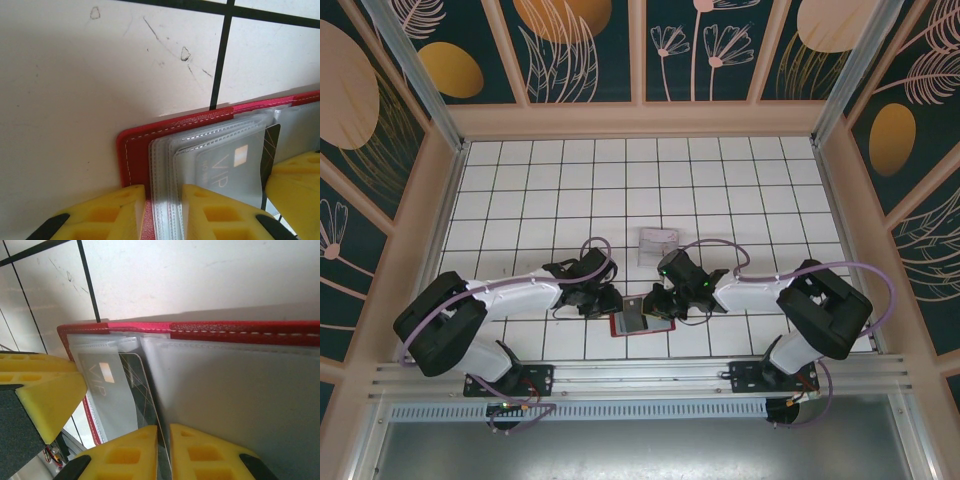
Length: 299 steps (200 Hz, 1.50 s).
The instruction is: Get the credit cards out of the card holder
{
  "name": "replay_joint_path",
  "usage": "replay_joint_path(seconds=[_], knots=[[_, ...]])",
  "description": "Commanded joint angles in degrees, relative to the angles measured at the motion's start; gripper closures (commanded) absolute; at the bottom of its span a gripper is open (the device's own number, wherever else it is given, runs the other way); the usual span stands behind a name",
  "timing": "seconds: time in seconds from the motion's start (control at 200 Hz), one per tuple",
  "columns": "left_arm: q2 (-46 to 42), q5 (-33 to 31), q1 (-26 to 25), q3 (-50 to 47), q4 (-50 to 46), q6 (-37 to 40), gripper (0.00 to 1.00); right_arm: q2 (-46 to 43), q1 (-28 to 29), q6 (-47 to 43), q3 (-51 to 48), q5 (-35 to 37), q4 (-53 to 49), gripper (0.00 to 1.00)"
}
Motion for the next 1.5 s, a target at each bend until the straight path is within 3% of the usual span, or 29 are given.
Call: replay_joint_path(seconds=[0.0, 0.18, 0.385, 0.605, 0.891, 1.491], knots=[[1.5, -2.2, -0.3, -2.3, -2.9, 0.5, 0.73, -0.7, 0.4, -1.7, 1.1, 4.0, -5.6, 0.86], [1.9, -1.9, -0.4, -2.1, -2.7, 0.9, 0.74, -1.7, 0.4, -1.5, 1.0, 3.1, -4.3, 0.86], [2.3, -1.9, -0.3, -2.0, -2.6, 1.3, 0.76, -0.8, 0.2, -0.5, -0.7, -0.5, 1.9, 0.76], [2.6, -1.5, -0.4, -2.1, -2.5, 1.5, 0.76, 1.5, 0.1, -0.2, -1.5, -3.3, 5.7, 0.74], [2.3, -1.5, -0.4, -2.0, -2.8, 1.4, 0.76, 1.8, -0.1, 0.3, -2.2, -3.1, 6.1, 0.85], [2.7, -1.9, -0.4, -2.1, -3.2, 1.6, 0.76, -5.5, -2.9, -1.5, -5.6, -1.1, 0.9, 0.88]])
